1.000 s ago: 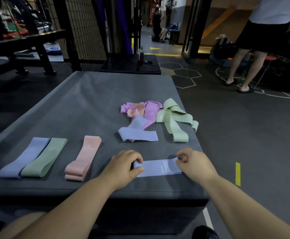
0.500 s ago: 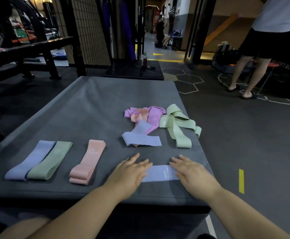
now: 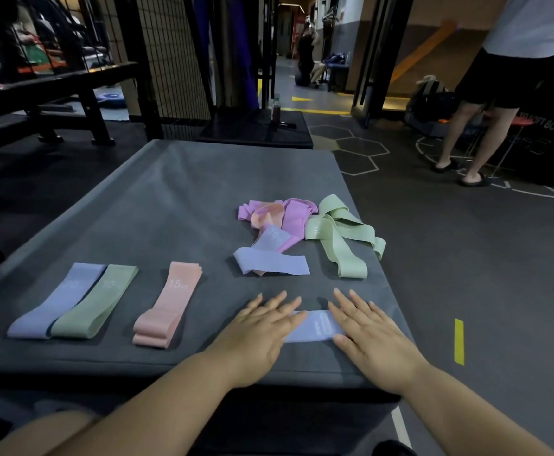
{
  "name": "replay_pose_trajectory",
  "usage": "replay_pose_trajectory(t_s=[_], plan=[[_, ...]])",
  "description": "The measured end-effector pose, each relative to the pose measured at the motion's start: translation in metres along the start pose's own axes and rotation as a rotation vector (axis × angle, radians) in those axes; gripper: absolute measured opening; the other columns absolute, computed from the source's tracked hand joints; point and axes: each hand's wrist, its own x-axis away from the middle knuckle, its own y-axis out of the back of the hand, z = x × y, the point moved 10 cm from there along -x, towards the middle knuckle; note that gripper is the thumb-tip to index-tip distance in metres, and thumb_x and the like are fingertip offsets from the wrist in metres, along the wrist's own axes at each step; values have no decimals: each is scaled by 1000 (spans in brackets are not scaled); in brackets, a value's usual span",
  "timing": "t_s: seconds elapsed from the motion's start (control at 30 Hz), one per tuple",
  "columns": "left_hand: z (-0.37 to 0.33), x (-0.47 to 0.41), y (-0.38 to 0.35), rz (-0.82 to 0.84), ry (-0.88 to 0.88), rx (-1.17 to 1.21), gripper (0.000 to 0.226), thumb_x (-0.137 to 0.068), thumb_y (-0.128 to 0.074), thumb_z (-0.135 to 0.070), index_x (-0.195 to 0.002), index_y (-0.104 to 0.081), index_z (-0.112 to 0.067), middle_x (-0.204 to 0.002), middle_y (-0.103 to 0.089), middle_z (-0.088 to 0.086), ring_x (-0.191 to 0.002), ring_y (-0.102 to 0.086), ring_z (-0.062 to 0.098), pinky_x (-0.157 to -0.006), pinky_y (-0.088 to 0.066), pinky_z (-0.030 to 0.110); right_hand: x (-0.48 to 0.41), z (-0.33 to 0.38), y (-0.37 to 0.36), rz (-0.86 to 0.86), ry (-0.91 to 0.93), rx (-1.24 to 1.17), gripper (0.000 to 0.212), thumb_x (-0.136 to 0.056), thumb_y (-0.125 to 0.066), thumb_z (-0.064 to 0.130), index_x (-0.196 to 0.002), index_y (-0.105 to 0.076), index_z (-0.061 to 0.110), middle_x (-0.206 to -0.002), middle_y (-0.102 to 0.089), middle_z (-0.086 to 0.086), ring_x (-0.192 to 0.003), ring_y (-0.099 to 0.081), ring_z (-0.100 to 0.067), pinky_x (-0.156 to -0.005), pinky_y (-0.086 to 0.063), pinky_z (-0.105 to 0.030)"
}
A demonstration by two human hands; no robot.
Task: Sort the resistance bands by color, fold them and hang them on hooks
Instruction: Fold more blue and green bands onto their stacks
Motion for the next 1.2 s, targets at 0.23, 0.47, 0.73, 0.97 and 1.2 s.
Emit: replay_pose_trajectory(t_s=[0.23,0.47,0.73,0.97,1.2], plan=[[7,5,-16,144,71,-61,78,-81,8,-65,-151,17,-33,-151,35,-17,-141,28,1,-118,17,36,-1,-1,-3,16,6,23,106,-58,40,77,-151,17,32,-154,22,21,-144,26,-4,-119,14,-28],[7,3,-19,216,93,-81,66,-99,-15,-58,-150,20,-33,-152,33,-15,-142,28,4,-117,20,43,-2,0,-7,28,10,60,100,-58,40,78,-144,25,28,-152,23,19,-143,26,-6,-117,17,-30],[7,6,-18,198,103,-54,65,-99,-13,-59,-147,24,-37,-154,32,-15,-141,30,4,-117,20,45,-1,-4,-7,42,-5,-19,94,-58,38,80,-142,23,40,-155,19,22,-142,26,0,-116,18,-27],[6,7,-17,185,117,-63,65,-97,-12,-62,-148,21,-38,-154,32,-14,-142,29,6,-116,20,47,-1,-2,-10,66,-1,12,97,-56,36,83,-142,26,39,-152,26,24,-144,24,-4,-119,16,-32],[10,5,-12,136,146,82,55,-102,-11,-50,-152,9,-38,-161,13,-16,-144,18,-1,-117,19,39,-5,-8,-4,-8,-44,-160,105,-63,30,82,-152,-5,41,-154,5,31,-144,14,7,-117,15,-24]])
